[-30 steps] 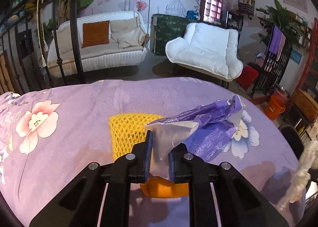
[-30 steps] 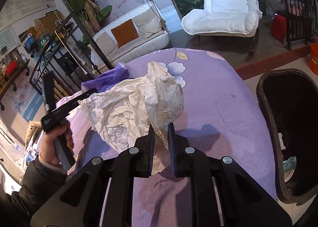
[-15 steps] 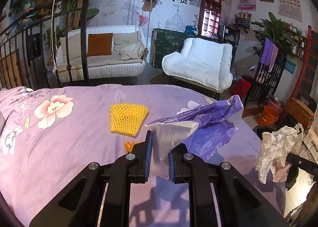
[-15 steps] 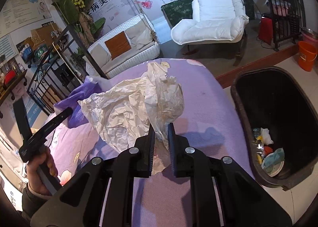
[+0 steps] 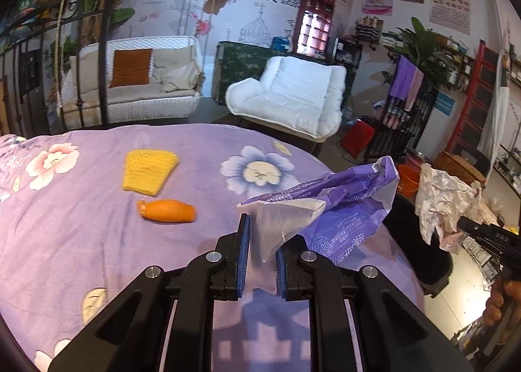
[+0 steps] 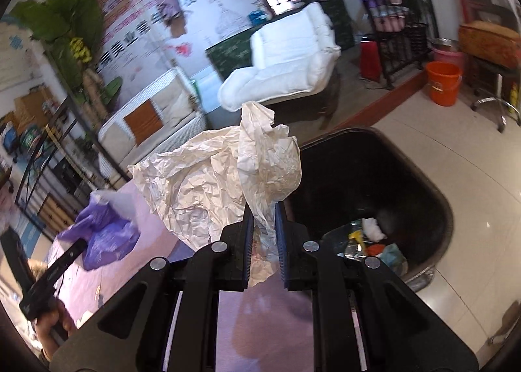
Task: Collect trash
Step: 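Carry the beige paper and purple bag over the bin and open both tools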
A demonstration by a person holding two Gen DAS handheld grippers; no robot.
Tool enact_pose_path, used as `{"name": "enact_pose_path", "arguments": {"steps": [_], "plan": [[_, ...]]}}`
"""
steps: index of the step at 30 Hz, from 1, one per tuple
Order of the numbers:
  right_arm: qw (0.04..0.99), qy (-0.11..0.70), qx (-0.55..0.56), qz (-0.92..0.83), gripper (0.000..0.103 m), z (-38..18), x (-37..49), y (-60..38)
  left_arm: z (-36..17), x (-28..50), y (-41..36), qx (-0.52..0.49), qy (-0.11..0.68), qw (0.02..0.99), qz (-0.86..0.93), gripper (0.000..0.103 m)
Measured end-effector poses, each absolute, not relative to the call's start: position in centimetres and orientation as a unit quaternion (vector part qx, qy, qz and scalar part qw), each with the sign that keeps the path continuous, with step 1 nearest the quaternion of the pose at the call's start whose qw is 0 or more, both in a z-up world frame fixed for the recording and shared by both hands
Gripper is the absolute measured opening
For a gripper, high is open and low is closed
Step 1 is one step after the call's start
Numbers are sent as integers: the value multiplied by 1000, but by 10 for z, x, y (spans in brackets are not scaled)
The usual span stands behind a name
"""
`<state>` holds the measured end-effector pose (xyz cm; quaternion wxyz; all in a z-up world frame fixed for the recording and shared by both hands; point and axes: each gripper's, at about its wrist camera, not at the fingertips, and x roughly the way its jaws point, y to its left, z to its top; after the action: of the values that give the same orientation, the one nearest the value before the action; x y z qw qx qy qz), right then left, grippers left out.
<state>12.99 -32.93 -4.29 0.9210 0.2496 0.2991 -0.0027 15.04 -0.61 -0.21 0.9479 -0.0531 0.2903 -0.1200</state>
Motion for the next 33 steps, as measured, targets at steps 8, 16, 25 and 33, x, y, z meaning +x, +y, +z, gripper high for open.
{"name": "enact_pose_path", "arguments": {"steps": [8, 16, 25, 33], "plan": [[908, 314, 268, -75, 15, -68, 134, -378, -1, 151, -53, -33, 288, 941, -175, 15], [887, 356, 268, -119, 15, -107, 169, -385, -5, 152, -82, -23, 291, 934, -207, 15], [848, 401, 302, -171, 63, -158, 195, -400, -9, 153, -105, -9, 300, 926, -229, 15], [872, 374, 273, -160, 73, -137, 177, -381, -14, 157, -134, 10, 312, 916, -252, 15]]}}
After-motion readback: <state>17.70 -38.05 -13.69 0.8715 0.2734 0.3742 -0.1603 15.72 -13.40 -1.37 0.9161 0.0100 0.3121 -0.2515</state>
